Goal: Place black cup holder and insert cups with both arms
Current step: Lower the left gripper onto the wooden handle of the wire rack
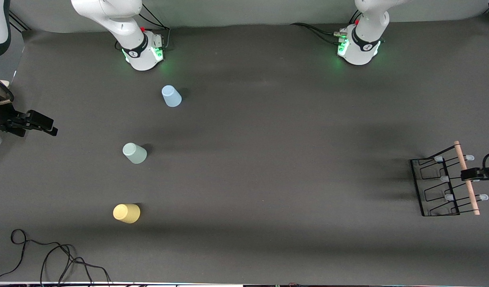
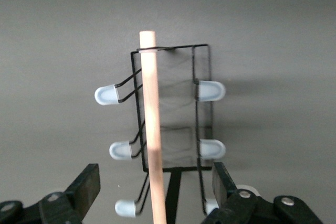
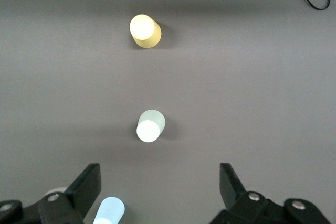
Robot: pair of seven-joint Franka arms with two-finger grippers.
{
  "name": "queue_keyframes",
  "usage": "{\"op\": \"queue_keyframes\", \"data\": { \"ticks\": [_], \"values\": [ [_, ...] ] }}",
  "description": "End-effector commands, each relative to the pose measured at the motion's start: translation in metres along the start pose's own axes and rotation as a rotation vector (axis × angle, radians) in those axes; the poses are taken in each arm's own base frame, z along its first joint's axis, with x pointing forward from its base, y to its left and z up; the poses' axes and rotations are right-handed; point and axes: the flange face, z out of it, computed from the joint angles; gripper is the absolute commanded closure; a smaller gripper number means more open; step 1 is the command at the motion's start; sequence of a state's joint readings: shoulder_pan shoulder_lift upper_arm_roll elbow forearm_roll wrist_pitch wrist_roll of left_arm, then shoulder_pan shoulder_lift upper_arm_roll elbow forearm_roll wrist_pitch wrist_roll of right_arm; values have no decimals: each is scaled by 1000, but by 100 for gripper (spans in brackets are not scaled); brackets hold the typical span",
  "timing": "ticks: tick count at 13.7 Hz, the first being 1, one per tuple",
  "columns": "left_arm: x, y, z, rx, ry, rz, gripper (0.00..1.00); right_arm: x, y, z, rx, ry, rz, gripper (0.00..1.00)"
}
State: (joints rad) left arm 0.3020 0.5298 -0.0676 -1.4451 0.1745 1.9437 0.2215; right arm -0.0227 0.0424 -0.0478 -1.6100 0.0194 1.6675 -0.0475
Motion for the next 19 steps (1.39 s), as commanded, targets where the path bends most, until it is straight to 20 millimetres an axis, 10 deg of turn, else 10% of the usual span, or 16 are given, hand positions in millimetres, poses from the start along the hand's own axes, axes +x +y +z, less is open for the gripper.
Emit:
{"op": "queue_keyframes", "data": {
  "ticks": [1,4,6,15,19],
  "values": [
    [-5,-4,19,15,-1,16,33,3,-1,-1,-1,9,-15,0],
    [-3,-4,43,2,-28,53,42,3,-1,0,-1,6,-15,0],
    [-7,-17,46,-8,-28,35,100,4,0,0,-1,6,-14,0],
    [2,7,-26,-9,-57,42,100,5,-1,3,-1,3,-15,0],
    [-18,95,-64,-14,-101,6,100,5,-1,3,-1,3,-15,0]
  ]
}}
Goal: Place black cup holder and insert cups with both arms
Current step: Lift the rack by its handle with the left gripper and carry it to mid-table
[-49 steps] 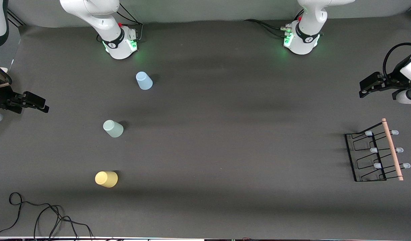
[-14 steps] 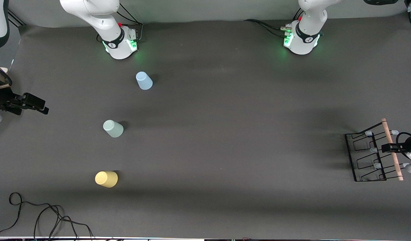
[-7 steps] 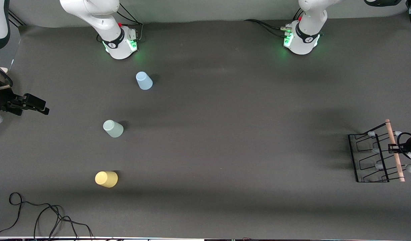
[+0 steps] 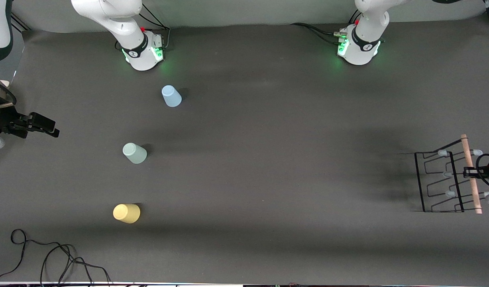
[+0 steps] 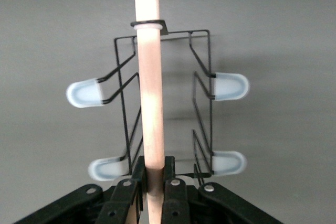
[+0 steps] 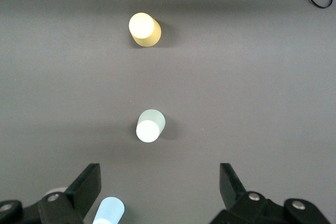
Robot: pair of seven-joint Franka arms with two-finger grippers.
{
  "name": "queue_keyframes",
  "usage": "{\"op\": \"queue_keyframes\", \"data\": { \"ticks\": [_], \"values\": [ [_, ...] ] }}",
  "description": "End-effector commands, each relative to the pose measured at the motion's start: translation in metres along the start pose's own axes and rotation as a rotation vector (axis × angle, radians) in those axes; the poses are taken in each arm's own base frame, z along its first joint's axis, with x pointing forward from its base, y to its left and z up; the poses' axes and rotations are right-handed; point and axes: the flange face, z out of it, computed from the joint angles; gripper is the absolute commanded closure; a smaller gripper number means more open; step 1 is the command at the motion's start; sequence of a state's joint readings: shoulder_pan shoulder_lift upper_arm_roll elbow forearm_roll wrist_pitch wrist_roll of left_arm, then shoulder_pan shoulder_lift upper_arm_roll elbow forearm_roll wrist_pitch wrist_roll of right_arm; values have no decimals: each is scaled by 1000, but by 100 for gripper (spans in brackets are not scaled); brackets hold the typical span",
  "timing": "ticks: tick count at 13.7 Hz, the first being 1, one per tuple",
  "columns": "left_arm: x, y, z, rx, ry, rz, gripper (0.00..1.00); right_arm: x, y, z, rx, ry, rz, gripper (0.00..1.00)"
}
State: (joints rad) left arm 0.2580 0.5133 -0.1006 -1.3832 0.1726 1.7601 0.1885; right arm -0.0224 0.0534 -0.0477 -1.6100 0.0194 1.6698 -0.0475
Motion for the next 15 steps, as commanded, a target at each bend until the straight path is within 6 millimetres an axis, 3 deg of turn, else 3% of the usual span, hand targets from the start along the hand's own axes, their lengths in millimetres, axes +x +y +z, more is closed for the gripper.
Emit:
{"op": "queue_keyframes", "data": {
  "ticks": [1,4,10,13,15],
  "values": [
    [-27,86,-40,3,-13,-20,100,2,-1,-3,-1,13,-15,0],
    [-48,152,-39,22,-31,-57,100,2,-1,-3,-1,12,-15,0],
    [-72,293,-97,-151,41,-84,100,3,-1,-2,-1,10,-15,0],
    [-91,376,-96,-129,27,-72,100,3,-1,-2,-1,10,-15,0],
    [-100,418,-88,-122,20,-61,100,3,-1,-2,1,11,-13,0]
  ]
}}
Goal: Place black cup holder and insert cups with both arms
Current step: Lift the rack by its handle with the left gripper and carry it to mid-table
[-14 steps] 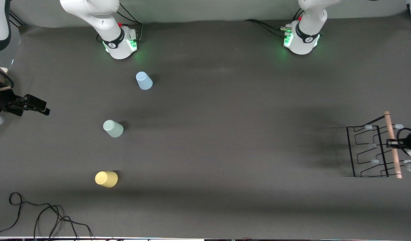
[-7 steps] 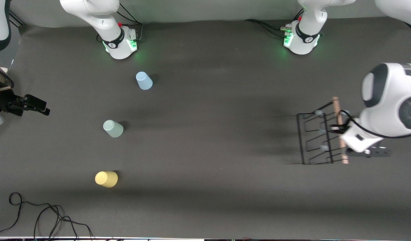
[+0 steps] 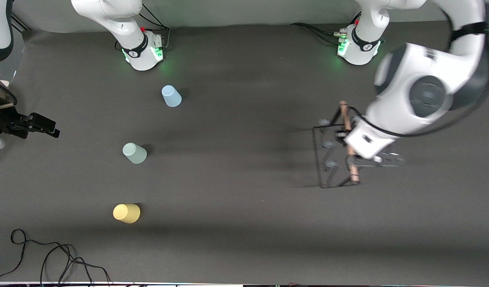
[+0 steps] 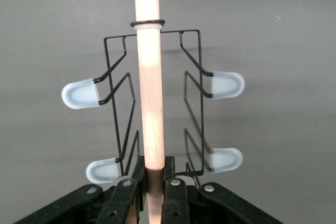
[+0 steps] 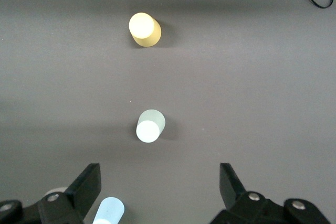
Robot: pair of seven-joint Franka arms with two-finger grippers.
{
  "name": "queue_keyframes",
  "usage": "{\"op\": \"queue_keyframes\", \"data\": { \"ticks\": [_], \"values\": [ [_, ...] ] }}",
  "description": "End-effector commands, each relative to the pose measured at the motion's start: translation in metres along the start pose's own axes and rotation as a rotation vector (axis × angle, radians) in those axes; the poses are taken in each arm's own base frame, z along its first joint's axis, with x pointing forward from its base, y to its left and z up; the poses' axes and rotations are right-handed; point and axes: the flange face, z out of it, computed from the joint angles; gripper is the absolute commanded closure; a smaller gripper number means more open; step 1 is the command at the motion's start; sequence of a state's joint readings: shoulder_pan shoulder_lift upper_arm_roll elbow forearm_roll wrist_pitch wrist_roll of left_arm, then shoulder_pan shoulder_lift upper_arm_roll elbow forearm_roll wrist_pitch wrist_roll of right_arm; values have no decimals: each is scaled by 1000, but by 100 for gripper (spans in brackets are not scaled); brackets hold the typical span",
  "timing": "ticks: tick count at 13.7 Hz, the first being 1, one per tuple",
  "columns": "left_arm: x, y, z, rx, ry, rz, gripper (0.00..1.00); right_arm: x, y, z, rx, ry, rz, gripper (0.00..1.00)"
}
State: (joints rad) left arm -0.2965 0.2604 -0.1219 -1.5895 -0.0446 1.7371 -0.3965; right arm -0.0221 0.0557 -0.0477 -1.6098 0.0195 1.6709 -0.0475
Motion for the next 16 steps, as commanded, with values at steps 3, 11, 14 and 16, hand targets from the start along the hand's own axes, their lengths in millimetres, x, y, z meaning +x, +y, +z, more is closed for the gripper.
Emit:
{"op": "queue_keyframes", "data": {
  "ticks": [3,11,14,16],
  "values": [
    [-26,94,39,-2,14,-7,100,2,-1,-5,-1,14,-12,0],
    [-67,233,112,-47,73,-13,100,2,-1,-3,-1,10,-15,0],
    [-79,251,129,-34,60,-7,100,1,-1,-3,0,7,-18,0],
    [-78,252,137,-25,54,-5,100,1,-1,-2,0,4,-18,0]
  ]
}}
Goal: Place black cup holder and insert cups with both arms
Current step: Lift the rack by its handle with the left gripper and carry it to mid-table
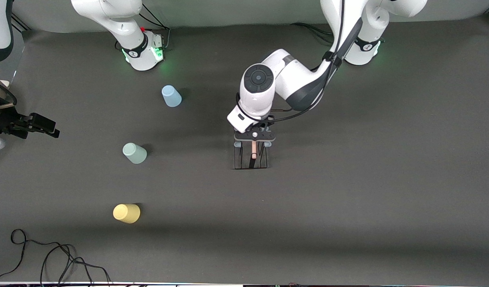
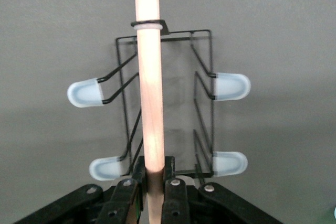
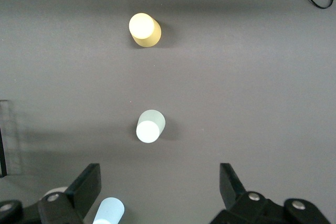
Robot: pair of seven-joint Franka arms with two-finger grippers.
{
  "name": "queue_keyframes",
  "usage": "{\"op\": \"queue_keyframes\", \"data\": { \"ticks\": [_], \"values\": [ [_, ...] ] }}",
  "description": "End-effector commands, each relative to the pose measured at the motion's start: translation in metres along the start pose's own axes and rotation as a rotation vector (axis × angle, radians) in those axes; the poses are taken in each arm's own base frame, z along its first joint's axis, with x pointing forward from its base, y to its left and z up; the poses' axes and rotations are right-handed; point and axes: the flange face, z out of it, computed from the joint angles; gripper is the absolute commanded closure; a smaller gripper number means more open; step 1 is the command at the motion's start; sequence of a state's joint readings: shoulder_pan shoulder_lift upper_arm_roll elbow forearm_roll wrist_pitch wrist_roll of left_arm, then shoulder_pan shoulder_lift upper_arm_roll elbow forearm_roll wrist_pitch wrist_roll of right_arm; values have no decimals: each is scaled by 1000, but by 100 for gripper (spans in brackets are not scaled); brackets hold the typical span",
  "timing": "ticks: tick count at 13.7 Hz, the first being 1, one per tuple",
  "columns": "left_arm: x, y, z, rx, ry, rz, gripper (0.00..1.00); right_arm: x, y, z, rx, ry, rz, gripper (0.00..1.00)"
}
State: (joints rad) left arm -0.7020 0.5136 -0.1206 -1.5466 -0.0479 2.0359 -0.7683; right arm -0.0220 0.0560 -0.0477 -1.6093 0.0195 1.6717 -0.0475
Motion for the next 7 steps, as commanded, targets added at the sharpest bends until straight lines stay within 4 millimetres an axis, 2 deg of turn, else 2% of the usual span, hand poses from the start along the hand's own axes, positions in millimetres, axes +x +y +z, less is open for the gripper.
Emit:
{"op": "queue_keyframes", "data": {
  "ticks": [1,2,3,4,5,6,7],
  "values": [
    [1,7,-4,7,11,-10,100,1,-1,-2,0,3,-18,0],
    [1,8,-4,7,11,-2,100,1,-1,-1,0,1,-18,0],
    [1,7,-1,9,9,-1,83,0,-1,1,0,-3,-16,0],
    [4,8,0,5,28,4,31,0,-1,1,2,-5,-16,0],
    [7,7,0,12,54,12,13,-3,-2,3,3,-11,-17,0],
    [8,6,0,16,59,15,1,-9,-6,10,4,-23,-24,0],
    [10,4,-3,15,62,11,0,-17,-22,10,6,-25,-47,0]
  ]
}}
